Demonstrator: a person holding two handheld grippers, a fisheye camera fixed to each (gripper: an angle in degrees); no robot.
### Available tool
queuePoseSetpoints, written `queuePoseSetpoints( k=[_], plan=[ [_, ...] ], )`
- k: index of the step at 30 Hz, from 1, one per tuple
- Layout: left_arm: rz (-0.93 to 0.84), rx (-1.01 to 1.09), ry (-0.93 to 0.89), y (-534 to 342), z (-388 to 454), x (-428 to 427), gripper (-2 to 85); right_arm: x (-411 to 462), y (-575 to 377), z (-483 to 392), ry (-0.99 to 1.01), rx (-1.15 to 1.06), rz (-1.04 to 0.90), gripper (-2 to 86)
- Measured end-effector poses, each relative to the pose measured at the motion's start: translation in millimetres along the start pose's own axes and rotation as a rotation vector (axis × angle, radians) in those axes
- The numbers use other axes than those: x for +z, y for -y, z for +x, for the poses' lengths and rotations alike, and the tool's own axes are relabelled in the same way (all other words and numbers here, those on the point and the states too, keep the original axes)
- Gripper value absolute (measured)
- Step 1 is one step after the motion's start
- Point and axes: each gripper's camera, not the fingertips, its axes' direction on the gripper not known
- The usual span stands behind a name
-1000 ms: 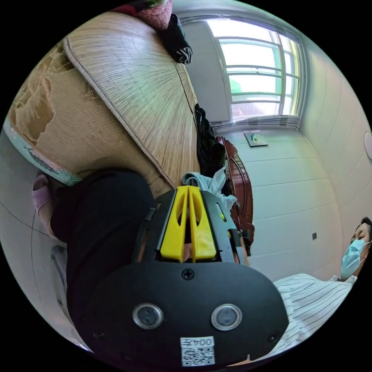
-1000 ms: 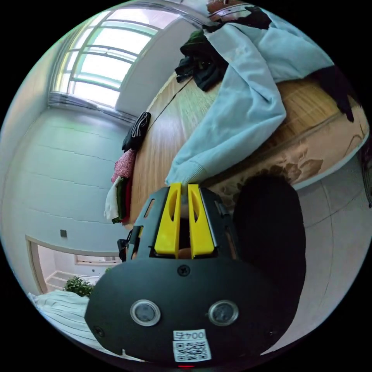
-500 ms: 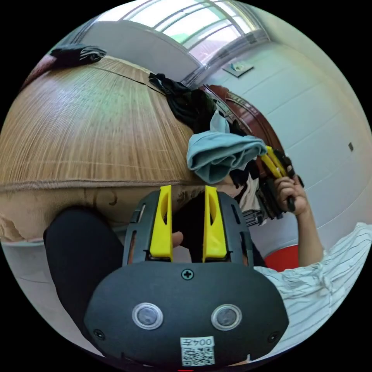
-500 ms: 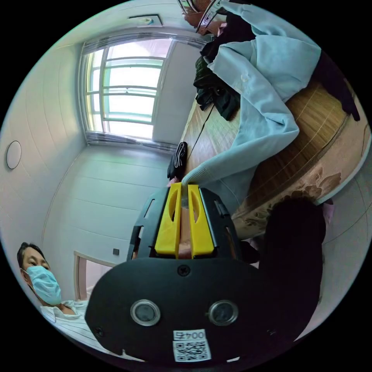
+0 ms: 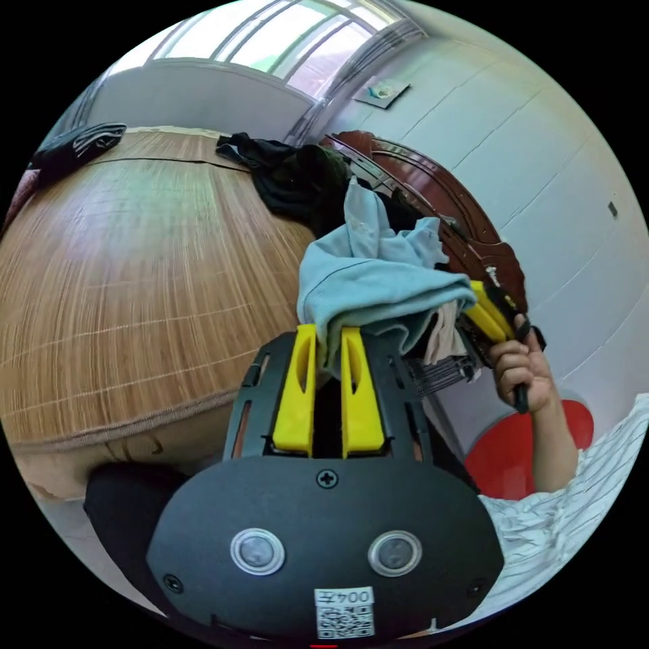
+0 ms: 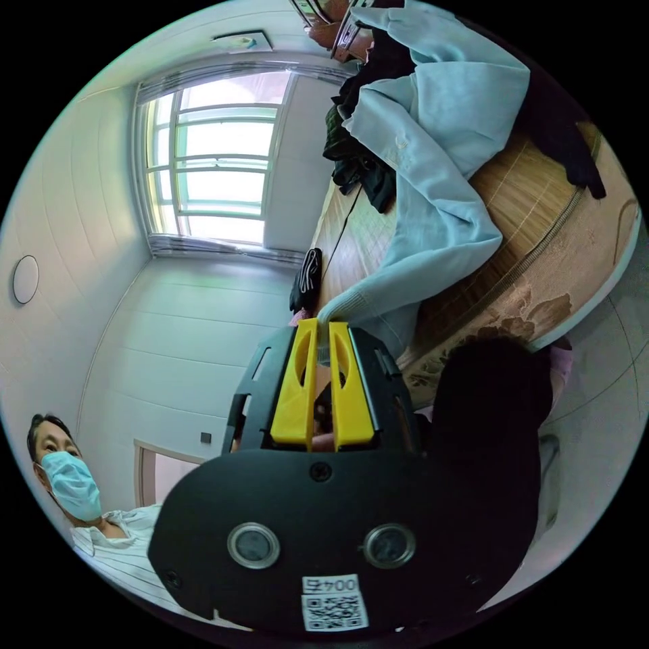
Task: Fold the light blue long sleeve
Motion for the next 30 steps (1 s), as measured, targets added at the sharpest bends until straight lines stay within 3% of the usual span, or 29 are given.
queuePoseSetpoints(
  k=[7,13,19,23,25,30],
  plan=[
    [-0.219,0.180,-0.273,72,10,-12,2.3,-35,0,17,0.053,0.023,0.102,4.4],
    [-0.360,0.377,-0.249,104,42,-8,1.9,-59,2,23,0.069,0.035,0.133,4.5],
    [-0.166,0.216,-0.262,128,34,-11,1.7,-50,-14,33,0.057,0.045,0.116,4.6],
    [0.019,0.105,-0.240,128,16,-31,1.8,-14,-37,21,0.075,-0.096,-0.030,5.9],
    [0.090,-0.013,-0.214,120,-10,-44,1.8,-9,-48,17,0.048,-0.143,-0.012,7.8],
    [0.028,-0.311,-0.068,81,-89,-56,1.6,2,-45,21,-0.195,-0.192,0.016,10.5]
  ],
)
